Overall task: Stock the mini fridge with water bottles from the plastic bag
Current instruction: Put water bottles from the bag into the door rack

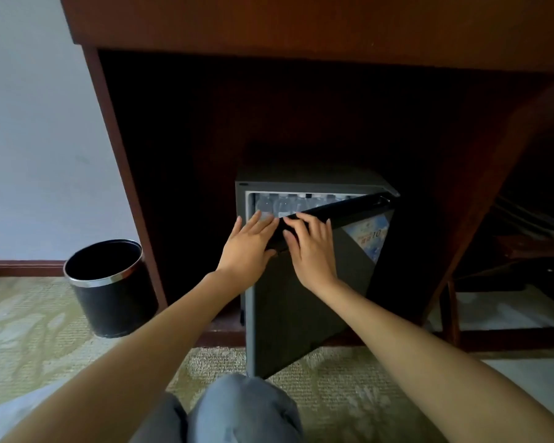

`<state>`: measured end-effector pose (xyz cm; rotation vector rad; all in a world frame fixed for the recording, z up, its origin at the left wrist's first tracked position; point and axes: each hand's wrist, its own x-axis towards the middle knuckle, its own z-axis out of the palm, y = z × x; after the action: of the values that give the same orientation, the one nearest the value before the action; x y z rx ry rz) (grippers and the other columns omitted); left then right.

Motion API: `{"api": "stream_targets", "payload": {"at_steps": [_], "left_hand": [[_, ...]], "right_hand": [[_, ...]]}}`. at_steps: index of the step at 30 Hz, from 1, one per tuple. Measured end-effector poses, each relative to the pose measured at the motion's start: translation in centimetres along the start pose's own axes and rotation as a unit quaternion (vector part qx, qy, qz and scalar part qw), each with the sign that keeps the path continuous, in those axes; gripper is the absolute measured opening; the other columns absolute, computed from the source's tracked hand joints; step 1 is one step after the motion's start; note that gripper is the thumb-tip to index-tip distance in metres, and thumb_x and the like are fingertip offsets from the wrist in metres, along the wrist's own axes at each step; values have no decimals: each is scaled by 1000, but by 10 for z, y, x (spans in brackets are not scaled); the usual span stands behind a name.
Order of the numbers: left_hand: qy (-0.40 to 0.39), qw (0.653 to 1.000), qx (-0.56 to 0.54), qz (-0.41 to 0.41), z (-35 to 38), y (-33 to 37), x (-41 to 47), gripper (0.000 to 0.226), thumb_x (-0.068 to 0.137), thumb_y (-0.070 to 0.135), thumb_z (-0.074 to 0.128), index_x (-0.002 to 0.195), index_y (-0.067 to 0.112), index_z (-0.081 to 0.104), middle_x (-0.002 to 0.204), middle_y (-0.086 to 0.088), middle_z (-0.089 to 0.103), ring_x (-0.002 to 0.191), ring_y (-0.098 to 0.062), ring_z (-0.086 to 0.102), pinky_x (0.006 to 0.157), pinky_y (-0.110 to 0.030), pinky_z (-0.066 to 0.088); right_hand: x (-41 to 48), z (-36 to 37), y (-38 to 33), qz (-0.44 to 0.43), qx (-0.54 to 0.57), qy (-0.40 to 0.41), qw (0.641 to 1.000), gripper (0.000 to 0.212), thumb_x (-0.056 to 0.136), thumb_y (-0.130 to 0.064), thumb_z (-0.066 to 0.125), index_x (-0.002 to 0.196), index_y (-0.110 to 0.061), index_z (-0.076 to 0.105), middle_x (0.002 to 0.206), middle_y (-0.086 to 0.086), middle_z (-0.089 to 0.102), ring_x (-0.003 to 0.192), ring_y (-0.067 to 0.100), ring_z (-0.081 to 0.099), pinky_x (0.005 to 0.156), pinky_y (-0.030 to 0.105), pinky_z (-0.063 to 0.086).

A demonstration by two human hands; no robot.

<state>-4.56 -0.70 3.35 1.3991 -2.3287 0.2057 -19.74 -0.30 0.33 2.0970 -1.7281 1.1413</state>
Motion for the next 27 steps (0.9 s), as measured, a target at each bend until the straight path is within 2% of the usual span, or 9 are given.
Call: {"api": "stream_targets", "payload": {"at_steps": [6,9,11,14,16,20,24,27], "left_hand": [[47,996,78,-20,21,-20,26,56,100,26,42,151,21,19,159,2,16,148,-20,-3,119,-41,-7],[60,996,56,-29,31,-34,40,53,101,22,39,151,19,21,158,0,18,148,-19,2,119,-35,-6],[76,996,34,-28,35,-39,51,53,100,15,40,150,17,22,158,0,20,148,-17,9,119,-30,-5],[88,996,9,-15,33,-40,59,62,92,-1,46,149,14,27,157,-1,24,146,-16,17,118,-26,-1],[91,995,-16,-32,56,-66,96,64,90,-6,48,148,13,30,156,-2,27,145,-16,20,118,-24,2],[92,995,-27,-18,57,-76,112,66,89,-8,50,148,16,30,156,1,27,145,-14,19,116,-21,3],[91,995,-47,11,66,-92,116,67,89,-5,54,148,17,30,155,4,27,145,-11,19,112,-15,-6],[99,994,-46,11,66,-93,115,66,88,-6,53,148,15,31,155,2,28,145,-12,20,113,-16,-7]], "right_hand": [[27,30,2,-29,-33,18,999,34,92,-33,57,122,-17,59,113,7,54,111,23,53,112,45,33],[45,43,2,-16,-48,20,999,30,90,-37,60,112,-17,62,104,5,55,101,22,52,94,36,45],[58,46,2,-10,-47,22,999,30,88,-40,62,108,-17,63,101,4,55,96,22,52,86,33,43],[69,46,4,2,-52,17,999,30,84,-37,68,106,-17,64,101,4,55,95,23,51,86,33,40],[102,80,17,13,-49,5,999,30,82,-35,71,105,-18,64,101,3,55,95,23,50,85,31,37],[114,84,18,20,-40,20,999,29,80,-34,73,103,-18,66,99,3,56,95,23,50,84,31,35],[119,92,28,-3,-43,28,999,30,80,-37,72,103,-19,66,97,1,56,94,22,50,81,31,33],[120,91,28,-4,-36,22,999,30,79,-37,72,102,-20,66,98,1,56,95,21,50,81,31,32]]}}
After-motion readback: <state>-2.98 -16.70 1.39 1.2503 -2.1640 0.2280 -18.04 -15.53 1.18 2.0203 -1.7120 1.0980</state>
